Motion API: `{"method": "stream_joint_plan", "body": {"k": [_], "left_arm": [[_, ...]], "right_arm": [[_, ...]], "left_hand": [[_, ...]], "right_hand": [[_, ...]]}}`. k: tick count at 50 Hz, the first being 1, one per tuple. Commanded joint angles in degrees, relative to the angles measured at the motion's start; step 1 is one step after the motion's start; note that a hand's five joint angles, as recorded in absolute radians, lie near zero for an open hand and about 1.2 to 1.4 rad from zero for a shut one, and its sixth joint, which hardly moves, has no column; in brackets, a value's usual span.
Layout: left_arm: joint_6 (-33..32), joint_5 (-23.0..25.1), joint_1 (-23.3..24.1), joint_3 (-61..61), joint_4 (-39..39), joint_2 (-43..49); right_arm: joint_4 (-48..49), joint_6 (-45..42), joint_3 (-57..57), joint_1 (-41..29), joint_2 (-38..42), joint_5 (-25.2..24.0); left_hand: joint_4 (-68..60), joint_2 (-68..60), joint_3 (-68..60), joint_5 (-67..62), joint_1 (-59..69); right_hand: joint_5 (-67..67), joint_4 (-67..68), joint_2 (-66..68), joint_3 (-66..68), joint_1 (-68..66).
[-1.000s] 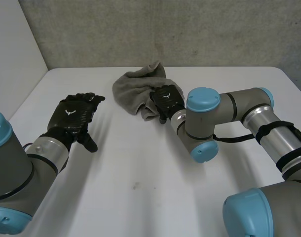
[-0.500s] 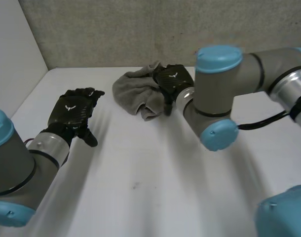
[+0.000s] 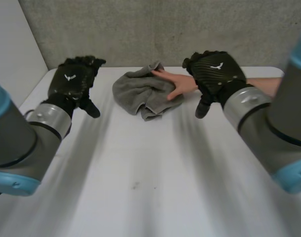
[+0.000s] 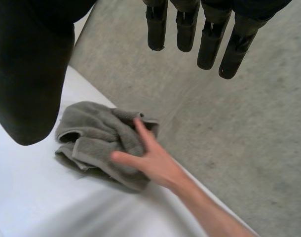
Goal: Fold the towel.
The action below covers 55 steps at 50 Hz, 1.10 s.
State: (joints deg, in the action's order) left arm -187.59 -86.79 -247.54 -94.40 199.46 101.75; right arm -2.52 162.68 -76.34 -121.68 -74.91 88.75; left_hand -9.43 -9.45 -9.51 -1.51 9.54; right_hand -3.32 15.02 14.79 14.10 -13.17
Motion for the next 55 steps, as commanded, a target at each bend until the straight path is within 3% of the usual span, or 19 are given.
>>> {"method": "stream_joint_plan", "body": {"k": [1,9,16,47,51,55], "left_arm": [[3.1,-1.3,2.1,3.5,-11.4,-11.9],[4.9,-6.6,3.9,13.4,-29.5,-15.8],[4.6,-7.2,7.9,17.4,-35.6,-16.0],[4.8,-6.7,8.7,11.8,-30.3,-15.0],[4.6,-6.6,8.2,9.7,-26.2,-14.1],[4.2,-6.6,7.0,7.2,-18.4,-11.2]], "right_arm": [[-1.6,0.2,-3.2,2.8,-8.5,0.7],[-7.0,1.1,-1.1,5.3,-11.2,1.1],[-10.2,5.3,0.8,5.8,-11.7,1.0],[-9.4,5.9,-0.8,5.1,-10.3,-0.3],[-7.4,6.2,0.8,4.3,-3.2,-2.6],[-4.5,8.0,9.8,2.1,10.2,-5.3]], "left_hand": [[-1.1,-1.1,-1.0,1.0,1.0],[-0.8,-0.8,-0.7,1.3,0.7],[-0.6,-0.6,-0.5,1.5,0.5],[-0.6,-0.6,-0.5,1.5,0.5],[-0.6,-0.6,-0.5,1.5,0.5],[-1.0,-0.9,-0.9,1.1,0.8]], "right_hand": [[3.3,-5.0,-4.8,-4.1,3.2],[3.3,-5.0,-4.8,-4.1,3.2],[3.3,-5.0,-4.8,-4.1,3.2],[3.3,-5.0,-4.8,-4.1,3.2],[3.3,-5.0,-4.8,-4.1,3.2],[3.3,-5.0,-4.8,-4.1,3.2]]}}
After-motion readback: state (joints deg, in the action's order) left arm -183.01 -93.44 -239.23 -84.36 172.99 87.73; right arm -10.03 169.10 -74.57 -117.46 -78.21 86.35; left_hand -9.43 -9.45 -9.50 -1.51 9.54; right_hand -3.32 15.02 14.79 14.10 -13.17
